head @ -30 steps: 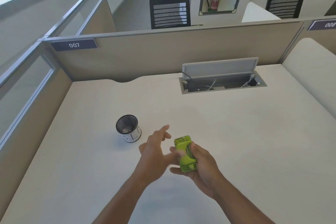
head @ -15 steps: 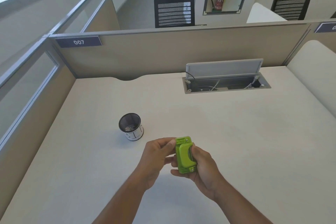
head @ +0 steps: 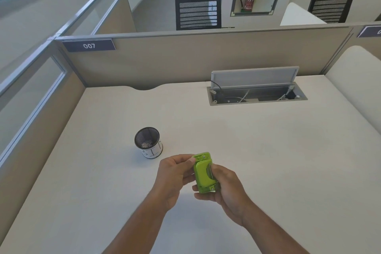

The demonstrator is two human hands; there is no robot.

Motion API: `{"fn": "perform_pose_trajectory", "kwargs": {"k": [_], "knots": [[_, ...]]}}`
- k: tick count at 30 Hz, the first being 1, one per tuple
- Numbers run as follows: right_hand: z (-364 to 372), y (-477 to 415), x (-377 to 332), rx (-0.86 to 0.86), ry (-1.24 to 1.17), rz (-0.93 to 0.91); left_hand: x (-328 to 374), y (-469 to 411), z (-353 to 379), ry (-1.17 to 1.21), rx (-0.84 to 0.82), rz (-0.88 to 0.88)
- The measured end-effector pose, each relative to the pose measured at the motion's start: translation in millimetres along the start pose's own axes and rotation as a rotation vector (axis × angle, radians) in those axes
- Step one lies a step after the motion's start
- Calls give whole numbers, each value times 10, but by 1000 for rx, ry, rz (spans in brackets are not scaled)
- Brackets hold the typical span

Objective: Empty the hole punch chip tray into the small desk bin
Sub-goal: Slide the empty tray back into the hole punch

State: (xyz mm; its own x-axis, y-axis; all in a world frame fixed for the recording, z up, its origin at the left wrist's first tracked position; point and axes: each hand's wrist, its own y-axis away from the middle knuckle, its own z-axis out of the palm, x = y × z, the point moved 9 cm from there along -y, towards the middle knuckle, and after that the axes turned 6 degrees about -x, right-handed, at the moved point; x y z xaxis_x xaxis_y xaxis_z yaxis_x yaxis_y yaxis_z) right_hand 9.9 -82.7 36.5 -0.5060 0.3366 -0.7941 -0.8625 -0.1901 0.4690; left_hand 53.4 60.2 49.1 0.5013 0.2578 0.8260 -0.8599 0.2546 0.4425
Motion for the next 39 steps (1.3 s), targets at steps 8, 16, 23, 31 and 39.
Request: {"fn": "perform_pose_trajectory", "kwargs": {"k": [8, 16, 23, 31, 39], "knots": [[-65, 35, 61, -44, 10, 17, 42, -67, -208, 144, 85, -38], [-192, 14, 40, 65, 108, -54, 35, -53, -82, 70, 8, -53], [-279, 32, 41, 113, 113, -45, -13, 29, 55, -89, -111, -63], [-341, 26, 47, 116, 152, -34, 29, 44, 49, -173, -82, -32], [-427, -33, -288, 145, 183, -103, -93, 105, 245, -285, -189, -87]]}}
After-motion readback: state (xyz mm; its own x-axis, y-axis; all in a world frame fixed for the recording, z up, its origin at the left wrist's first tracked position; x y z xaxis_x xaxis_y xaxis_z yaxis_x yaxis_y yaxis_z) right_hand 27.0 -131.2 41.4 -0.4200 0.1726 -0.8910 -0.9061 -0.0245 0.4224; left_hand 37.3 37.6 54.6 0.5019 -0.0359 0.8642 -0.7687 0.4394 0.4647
